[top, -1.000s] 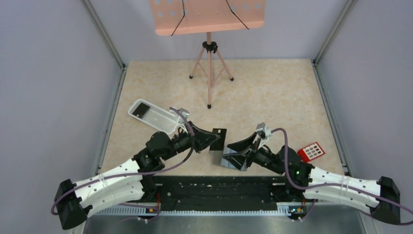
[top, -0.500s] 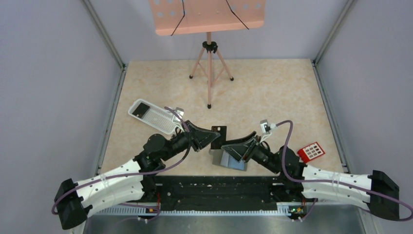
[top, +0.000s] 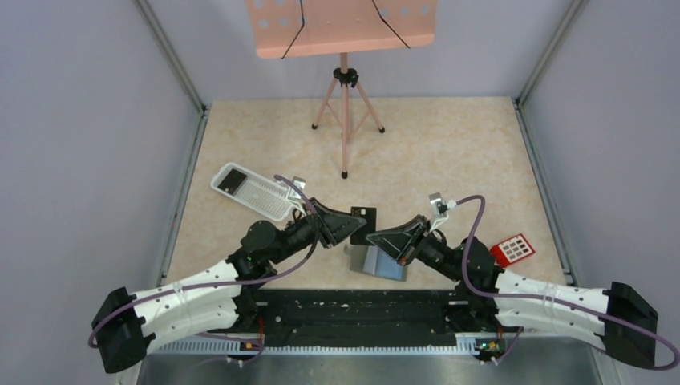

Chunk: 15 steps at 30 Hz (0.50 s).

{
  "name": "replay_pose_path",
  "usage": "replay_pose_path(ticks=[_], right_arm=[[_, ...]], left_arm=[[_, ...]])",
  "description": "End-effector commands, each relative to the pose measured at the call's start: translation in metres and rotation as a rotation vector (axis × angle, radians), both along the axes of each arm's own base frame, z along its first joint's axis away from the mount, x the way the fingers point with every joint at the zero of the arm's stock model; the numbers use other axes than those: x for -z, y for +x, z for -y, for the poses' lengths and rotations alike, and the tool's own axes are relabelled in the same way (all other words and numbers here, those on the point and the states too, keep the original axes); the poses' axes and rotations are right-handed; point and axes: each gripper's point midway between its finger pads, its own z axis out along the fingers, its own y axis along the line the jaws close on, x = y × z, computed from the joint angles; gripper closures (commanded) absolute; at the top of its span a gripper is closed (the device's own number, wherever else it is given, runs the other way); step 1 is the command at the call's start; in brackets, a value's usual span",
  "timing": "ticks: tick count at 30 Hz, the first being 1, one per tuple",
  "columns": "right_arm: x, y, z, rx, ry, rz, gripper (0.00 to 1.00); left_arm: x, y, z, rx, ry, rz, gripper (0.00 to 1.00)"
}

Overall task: Take the credit cards out of the card holder
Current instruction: Remove the credit card from the card holder.

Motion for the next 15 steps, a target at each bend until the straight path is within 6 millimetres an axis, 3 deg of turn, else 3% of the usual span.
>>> replay_pose_path(ticks=[1,5,9,15], right_arm=[[-0.003,-0.009,0.004,-0.086,-0.005,0.082,1.0],[0.019,-0.007,0.02,-0.176,-0.095,0.1,1.0],[0.039,-0.007,0.028,-0.273,-0.229,0.088,1.0],[0.063,-0.036,0.022,-0.54,-0.321,0.063,1.0]], left_arm=[[0.008,0.003,0.001,-0.009,0.044,-0.029,0.74],[0.033,-0.004,0.001,0.027,0.236,-0.07,0.58],[0.044,-0.016,-0.006,0.071,0.33,-0.073,0.56],[0.051,-0.019,-0.031,0.025,0.489,-0.082,0.54]])
